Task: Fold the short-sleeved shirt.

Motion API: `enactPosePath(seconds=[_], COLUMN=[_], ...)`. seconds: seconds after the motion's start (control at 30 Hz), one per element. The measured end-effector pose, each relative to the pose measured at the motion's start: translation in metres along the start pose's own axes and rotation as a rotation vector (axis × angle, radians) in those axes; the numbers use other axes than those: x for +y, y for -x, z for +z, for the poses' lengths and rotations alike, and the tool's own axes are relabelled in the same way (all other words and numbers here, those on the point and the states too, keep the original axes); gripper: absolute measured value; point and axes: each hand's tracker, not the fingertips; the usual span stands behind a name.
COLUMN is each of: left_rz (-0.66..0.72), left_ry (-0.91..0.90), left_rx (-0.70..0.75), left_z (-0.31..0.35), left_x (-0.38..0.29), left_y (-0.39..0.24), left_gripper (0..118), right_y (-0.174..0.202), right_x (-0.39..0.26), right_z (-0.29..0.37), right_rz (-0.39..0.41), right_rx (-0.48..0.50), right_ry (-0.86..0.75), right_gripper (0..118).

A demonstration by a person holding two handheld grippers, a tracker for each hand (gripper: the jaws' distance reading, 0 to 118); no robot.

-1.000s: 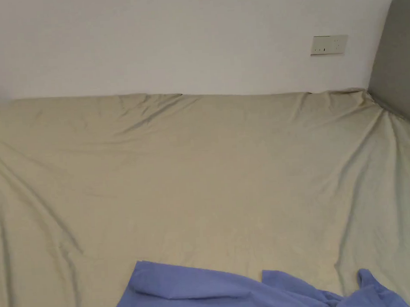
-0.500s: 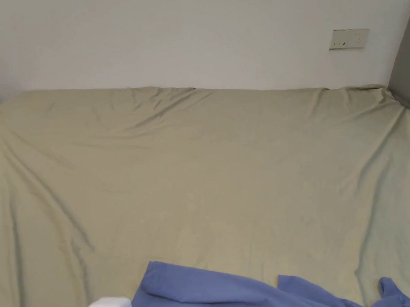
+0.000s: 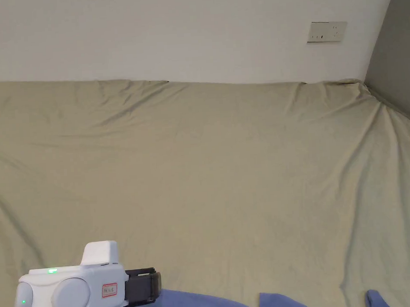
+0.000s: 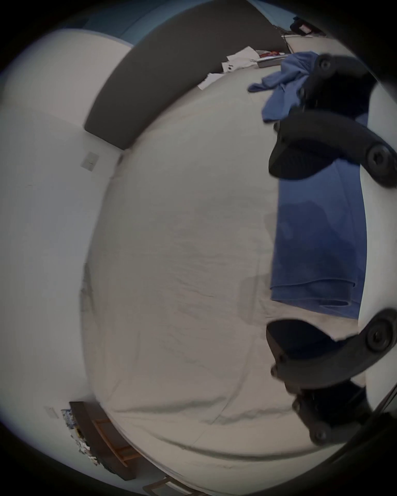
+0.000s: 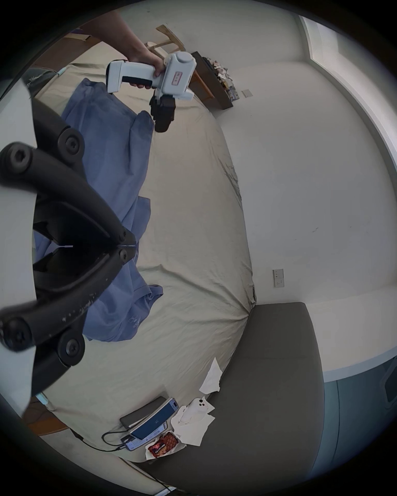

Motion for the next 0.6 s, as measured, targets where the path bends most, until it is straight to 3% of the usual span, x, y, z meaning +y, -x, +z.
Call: enactPosePath(seconds=[0.07, 0.17, 0.2, 0.27, 0.37, 0.47, 0.5, 0.6], left_rz=[-0.006, -0.082, -0.121, -0.128, -0.088, -0.123, -0.123, -0.105], left_ry=[0.033, 0.019, -0.02, -0.021, -0.02, -0.043, -0.045, -0.051], left_rx=[-0.013, 0.034, 0.065, 0.051, 0.016, 0.004, -0.008, -0.031], left_z=[-0.005, -0.008, -0.006, -0.003, 0.003, 0.017, 0.021, 0.03], left_x=[-0.01, -0.025, -0.029, -0.032, -0.031, -0.036, -0.035, -0.036], left_y=[-0.003, -0.012, -0.018, -0.021, -0.023, -0.025, -0.023, -0.019], left_gripper=[74, 59, 48, 2, 2, 2, 2, 2], right_y=[0.002, 0.002, 0.002, 0.001, -0.008, -0.032, -0.04, -0.074], right_x=[0.002, 0.006, 0.007, 0.009, 0.017, 0.032, 0.036, 0.048], right_z=[-0.005, -0.013, -0.015, -0.02, -0.028, -0.051, -0.061, -0.11], right_rz=[0.009, 0.005, 0.001, 0.0, 0.015, 0.086, 0.098, 0.028], right_rx=[0.008, 0.033, 0.039, 0.042, 0.046, -0.007, -0.016, 0.005], right_ry=[0.005, 0.012, 0.015, 0.025, 0.031, 0.042, 0.067, 0.177], right_gripper=[0, 0, 0, 0, 0, 3, 12, 92])
